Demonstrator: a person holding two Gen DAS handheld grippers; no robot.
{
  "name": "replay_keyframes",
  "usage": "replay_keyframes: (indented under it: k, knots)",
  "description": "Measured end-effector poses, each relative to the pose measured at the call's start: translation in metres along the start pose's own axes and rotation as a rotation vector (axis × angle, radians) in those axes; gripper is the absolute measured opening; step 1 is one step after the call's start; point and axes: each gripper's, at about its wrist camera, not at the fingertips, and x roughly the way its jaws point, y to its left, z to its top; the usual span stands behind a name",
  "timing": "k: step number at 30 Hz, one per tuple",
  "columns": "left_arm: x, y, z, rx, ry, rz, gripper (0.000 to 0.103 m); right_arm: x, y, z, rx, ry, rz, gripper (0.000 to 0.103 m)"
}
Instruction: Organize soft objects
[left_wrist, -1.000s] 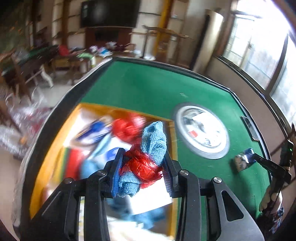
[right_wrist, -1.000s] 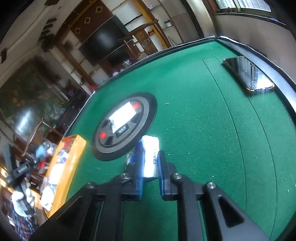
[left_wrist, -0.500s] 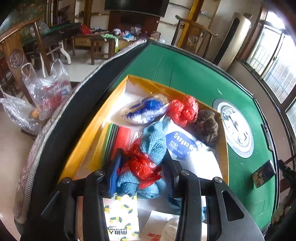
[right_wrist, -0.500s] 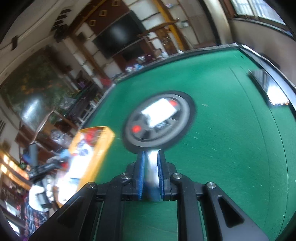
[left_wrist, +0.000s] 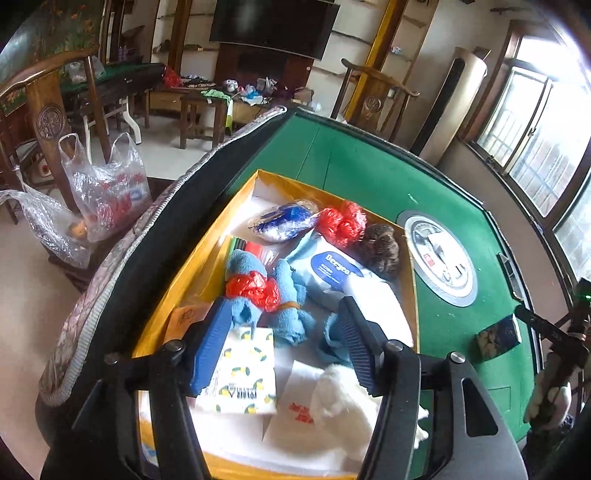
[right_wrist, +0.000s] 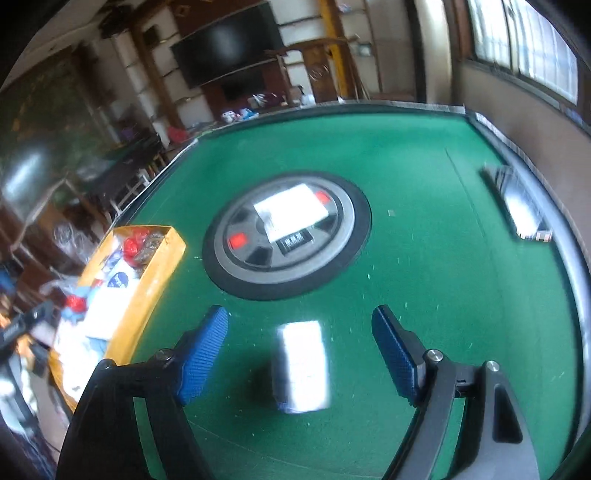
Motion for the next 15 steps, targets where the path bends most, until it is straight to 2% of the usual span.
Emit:
replay_keyframes:
  k: [5, 8, 12, 14, 15]
  knots:
    - [-0.019, -0.002, -0.017, -0.02, -0.027, -0.019, 0.059, 0.008, -0.007, -0.008, -0.016, 0.03, -0.018, 0.076]
    - [-0.024, 0.002, -0.027, -0.044, -0.032, -0.016, 0.059, 0.01, -0.014, -0.012, -0.006, 0.041, -0.066, 0.076]
    - [-0.027, 0.008, -0.039, -0.073, -0.028, -0.01, 0.059, 0.022, -0.027, -0.018, -0.022, 0.07, -0.172, 0.076]
    - [-0.026, 0.01, -0.044, -0.079, -0.025, -0.007, 0.059, 0.033, -0.033, -0.023, -0.002, 0.123, -0.181, 0.076]
    - [-0.025, 0.012, -0.046, -0.085, -0.023, -0.005, 0.059, 0.036, -0.036, -0.026, 0.021, 0.126, -0.156, 0.078]
